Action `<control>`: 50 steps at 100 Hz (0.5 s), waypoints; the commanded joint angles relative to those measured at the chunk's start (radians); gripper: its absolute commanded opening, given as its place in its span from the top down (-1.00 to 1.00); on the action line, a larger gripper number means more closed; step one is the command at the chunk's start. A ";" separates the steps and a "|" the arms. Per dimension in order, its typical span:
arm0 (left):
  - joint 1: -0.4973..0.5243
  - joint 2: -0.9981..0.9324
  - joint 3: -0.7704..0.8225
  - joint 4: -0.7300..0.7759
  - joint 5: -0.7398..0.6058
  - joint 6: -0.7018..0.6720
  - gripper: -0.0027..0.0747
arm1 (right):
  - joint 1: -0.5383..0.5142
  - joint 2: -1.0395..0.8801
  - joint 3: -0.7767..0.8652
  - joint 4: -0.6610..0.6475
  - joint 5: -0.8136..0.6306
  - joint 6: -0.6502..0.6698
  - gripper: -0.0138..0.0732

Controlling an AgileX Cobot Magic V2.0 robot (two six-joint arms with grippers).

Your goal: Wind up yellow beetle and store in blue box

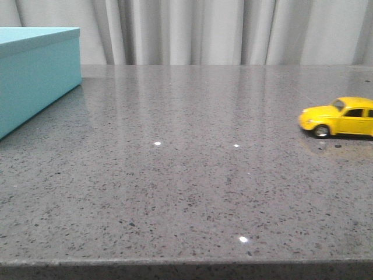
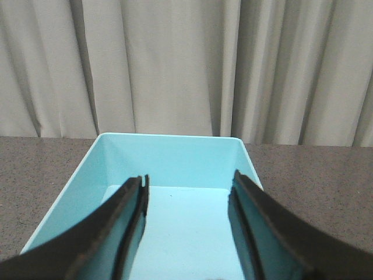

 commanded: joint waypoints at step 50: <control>-0.095 0.179 -0.169 -0.004 0.065 0.102 0.11 | 0.089 -0.295 0.122 0.041 -0.278 -0.024 -0.34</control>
